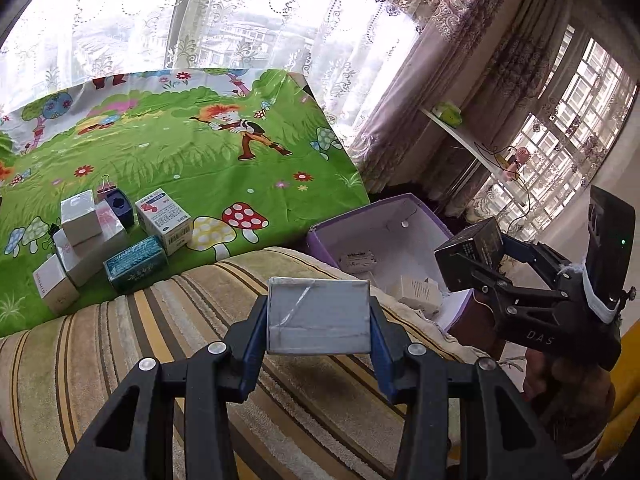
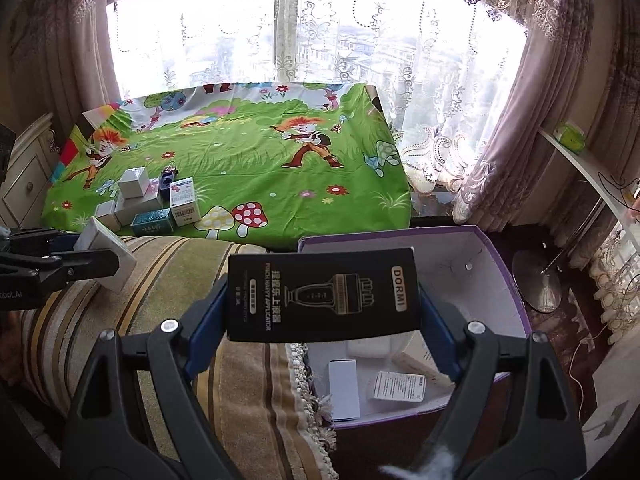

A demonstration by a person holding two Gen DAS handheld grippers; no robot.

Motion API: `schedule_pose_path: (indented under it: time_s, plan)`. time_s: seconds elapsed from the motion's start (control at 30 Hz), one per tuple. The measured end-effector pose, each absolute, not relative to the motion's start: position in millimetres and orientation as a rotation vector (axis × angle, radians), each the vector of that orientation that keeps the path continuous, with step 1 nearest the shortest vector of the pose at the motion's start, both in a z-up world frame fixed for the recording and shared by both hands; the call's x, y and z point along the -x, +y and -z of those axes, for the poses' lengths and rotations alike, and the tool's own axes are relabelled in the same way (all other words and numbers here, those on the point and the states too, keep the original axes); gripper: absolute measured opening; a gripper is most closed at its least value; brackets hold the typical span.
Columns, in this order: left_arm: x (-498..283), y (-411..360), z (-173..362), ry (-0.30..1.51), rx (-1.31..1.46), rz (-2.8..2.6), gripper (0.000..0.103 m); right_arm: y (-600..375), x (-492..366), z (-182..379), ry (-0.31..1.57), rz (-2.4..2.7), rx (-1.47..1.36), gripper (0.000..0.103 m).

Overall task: Organize rigid objects
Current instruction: 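Carry both held boxes into the purple box and open both tools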

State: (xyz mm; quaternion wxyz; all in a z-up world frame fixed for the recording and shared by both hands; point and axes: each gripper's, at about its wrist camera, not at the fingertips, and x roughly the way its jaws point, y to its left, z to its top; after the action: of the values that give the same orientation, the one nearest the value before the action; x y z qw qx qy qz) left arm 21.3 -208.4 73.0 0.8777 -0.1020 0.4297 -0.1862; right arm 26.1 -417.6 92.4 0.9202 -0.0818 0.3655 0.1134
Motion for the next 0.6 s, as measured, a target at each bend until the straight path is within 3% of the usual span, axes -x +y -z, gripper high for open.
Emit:
schedule_pose_path:
  time_s: [0.47, 0.53, 0.6]
  plan:
    - [-55.3, -318.5, -73.5, 0.907, 0.097, 0.630, 0.048, -483.0, -32.3, -72.6, 0.807, -0.067, 0.080, 0.088]
    - [-55.1, -330.0, -71.2, 0.914, 0.082, 0.688, 0.054, -489.4, -32.3, -71.3, 0.813, -0.052, 0.065, 0.088]
    - [-53.1, -333.1, -68.5, 0.915, 0.047, 0.665, 0.067, -495.1, -31.8, -69.7, 0.818, -0.036, 0.053, 0.094]
